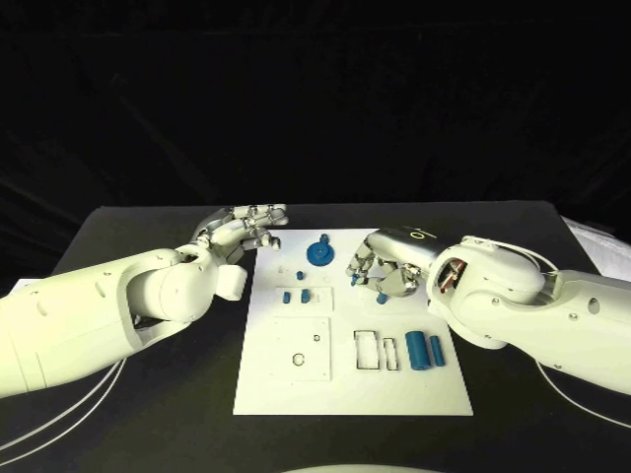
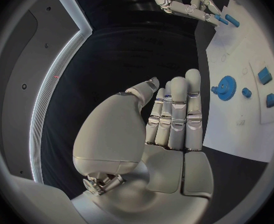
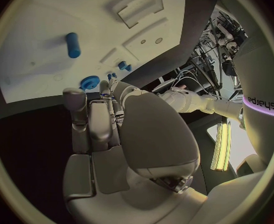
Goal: Assemble the parts on the task board
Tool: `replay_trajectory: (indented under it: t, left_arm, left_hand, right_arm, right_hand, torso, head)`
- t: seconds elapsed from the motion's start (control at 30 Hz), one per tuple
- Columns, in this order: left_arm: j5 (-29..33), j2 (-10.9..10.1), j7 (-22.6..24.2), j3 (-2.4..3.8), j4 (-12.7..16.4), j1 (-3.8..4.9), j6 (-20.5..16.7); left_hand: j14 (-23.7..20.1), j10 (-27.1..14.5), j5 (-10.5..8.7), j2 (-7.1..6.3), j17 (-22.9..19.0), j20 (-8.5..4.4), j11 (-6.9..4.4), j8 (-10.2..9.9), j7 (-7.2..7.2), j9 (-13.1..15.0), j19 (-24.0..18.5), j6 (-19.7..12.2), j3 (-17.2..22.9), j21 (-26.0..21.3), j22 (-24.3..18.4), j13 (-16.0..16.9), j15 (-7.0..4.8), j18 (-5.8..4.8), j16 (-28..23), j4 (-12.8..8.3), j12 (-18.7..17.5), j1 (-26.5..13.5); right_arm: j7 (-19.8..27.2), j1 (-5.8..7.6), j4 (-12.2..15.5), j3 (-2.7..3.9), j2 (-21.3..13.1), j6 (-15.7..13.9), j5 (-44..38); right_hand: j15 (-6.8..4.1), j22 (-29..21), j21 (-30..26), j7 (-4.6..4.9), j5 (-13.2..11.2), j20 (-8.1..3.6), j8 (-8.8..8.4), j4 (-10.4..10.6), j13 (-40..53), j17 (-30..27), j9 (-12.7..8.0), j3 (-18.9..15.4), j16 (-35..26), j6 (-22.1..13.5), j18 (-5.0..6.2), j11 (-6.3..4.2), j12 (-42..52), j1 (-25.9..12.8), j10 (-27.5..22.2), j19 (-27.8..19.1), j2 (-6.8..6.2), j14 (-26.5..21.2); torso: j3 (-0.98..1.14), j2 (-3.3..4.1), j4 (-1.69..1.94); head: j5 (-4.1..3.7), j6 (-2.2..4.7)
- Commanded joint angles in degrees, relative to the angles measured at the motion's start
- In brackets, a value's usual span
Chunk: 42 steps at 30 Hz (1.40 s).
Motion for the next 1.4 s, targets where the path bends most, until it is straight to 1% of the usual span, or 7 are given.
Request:
replay_trajectory:
  t: [0.03, 0.2, 0.3, 0.53, 0.63, 1.1, 1.4]
  left_arm:
    - [-0.26, 0.23, 0.57, 0.03, 0.2, 0.0, 0.37]
    - [-0.26, 0.54, 0.56, 0.03, 0.14, -0.03, 0.57]
    - [-0.26, 0.66, 0.56, 0.03, 0.13, -0.08, 0.66]
    - [-0.26, 0.7, 0.59, 0.02, 0.16, -0.14, 0.75]
    - [-0.26, 0.66, 0.58, 0.02, 0.19, -0.14, 0.77]
    - [-0.26, 0.71, 0.43, 0.02, 0.1, -0.15, 1.03]
    - [-0.32, 0.71, 0.15, 0.02, 0.0, -0.15, 1.28]
  left_hand:
    - [-0.42, -0.42, 0.24, 0.43, -0.05, 0.27, -0.12, 0.36, 0.13, -0.04, -0.09, -0.36, -0.18, -0.2, -0.04, 0.07, -0.12, 0.53, 0.08, -0.31, 0.29, 0.28]
    - [-0.42, -0.42, 0.24, 0.43, -0.05, 0.27, -0.12, 0.36, 0.13, -0.04, -0.09, -0.36, -0.18, -0.2, -0.04, 0.07, -0.12, 0.53, 0.08, -0.31, 0.29, 0.28]
    - [-0.42, -0.42, 0.24, 0.43, -0.05, 0.27, -0.12, 0.36, 0.13, -0.04, -0.09, -0.36, -0.18, -0.2, -0.04, 0.07, -0.12, 0.53, 0.08, -0.31, 0.29, 0.28]
    - [-0.42, -0.42, 0.24, 0.43, -0.05, 0.27, -0.12, 0.36, 0.13, -0.04, -0.09, -0.36, -0.18, -0.2, -0.04, 0.07, -0.12, 0.53, 0.08, -0.31, 0.29, 0.28]
    - [-0.42, -0.42, 0.24, 0.43, -0.05, 0.27, -0.12, 0.36, 0.13, -0.04, -0.09, -0.36, -0.18, -0.2, -0.04, 0.07, -0.12, 0.53, 0.08, -0.31, 0.29, 0.28]
    - [-0.56, -0.59, 0.23, 0.48, -0.09, 0.32, -0.08, 0.47, 0.17, -0.02, -0.16, -0.44, -0.24, -0.29, -0.07, 0.13, -0.08, 0.53, 0.14, -0.32, 0.54, 0.24]
    - [-0.56, -0.59, 0.23, 0.48, -0.09, 0.32, -0.08, 0.47, 0.17, -0.02, -0.16, -0.44, -0.24, -0.29, -0.07, 0.13, -0.08, 0.53, 0.14, -0.32, 0.54, 0.24]
  right_arm:
    - [1.23, -0.65, 0.36, -0.06, 1.1, 1.44, 1.4]
    - [1.86, -2.38, 0.16, -0.27, 3.17, 2.32, -0.85]
    - [2.23, -3.65, -0.44, -0.43, 4.34, 2.84, -2.0]
    - [3.03, -6.1, -2.45, -0.59, 6.67, 3.27, -4.01]
    - [3.11, -6.77, -3.15, -0.61, 7.45, 3.4, -4.83]
    - [2.98, -7.72, -4.39, -0.65, 9.04, 4.28, -6.05]
    - [3.03, -7.84, -4.36, -0.72, 9.23, 5.45, -6.12]
  right_hand:
    - [0.28, -0.01, 0.28, 0.09, -0.07, 0.32, 0.07, -0.11, -0.09, -0.01, 0.05, 0.42, 0.31, 0.11, -0.22, 0.14, -0.26, -0.55, 0.17, -0.11, 0.01, 1.93]
    - [0.3, -0.05, 0.27, 0.13, 0.01, 0.33, 0.05, -0.23, -0.09, -0.03, 0.04, 0.52, 0.31, 0.07, -0.21, 0.16, -0.31, -0.58, 0.13, -0.15, -0.02, 1.93]
    - [0.31, -0.14, 0.22, 0.14, 0.04, 0.34, 0.04, -0.32, -0.09, -0.06, 0.04, 0.58, 0.3, 0.06, -0.19, 0.18, -0.34, -0.6, 0.11, -0.22, -0.06, 1.92]
    - [0.37, -0.24, 0.18, 0.23, 0.12, 0.38, 0.01, -0.48, -0.08, -0.07, 0.05, 0.61, 0.33, 0.01, -0.17, 0.26, -0.43, -0.9, 0.05, -0.32, -0.23, 1.9]
    - [0.38, -0.26, 0.17, 0.24, 0.13, 0.39, 0.0, -0.49, -0.08, -0.06, 0.05, 0.61, 0.34, 0.0, -0.17, 0.27, -0.44, -0.95, 0.05, -0.34, -0.26, 1.9]
    - [0.45, -0.28, 0.16, 0.27, 0.16, 0.46, 0.01, -0.56, -0.06, -0.07, 0.07, 0.59, 0.38, 0.02, -0.16, 0.32, -0.51, -1.5, 0.07, -0.42, -0.34, 1.86]
    - [0.46, -0.27, 0.17, 0.27, 0.17, 0.47, 0.01, -0.57, -0.06, -0.05, 0.07, 0.59, 0.41, 0.02, -0.17, 0.33, -0.52, -1.64, 0.07, -0.43, -0.34, 1.86]
  torso:
    - [-0.04, 0.0, 0.0]
    - [-0.03, 0.07, 0.07]
    - [-0.13, 0.08, 0.07]
    - [0.11, 0.1, -0.12]
    - [0.07, 0.12, -0.14]
    - [0.15, 0.07, -0.11]
    - [0.09, 0.07, -0.07]
  head:
    - [0.57, -0.31]
    - [1.44, -0.88]
    - [1.75, -1.07]
    - [2.53, -1.48]
    - [2.42, -1.58]
    - [2.29, -1.75]
    - [2.39, -1.93]
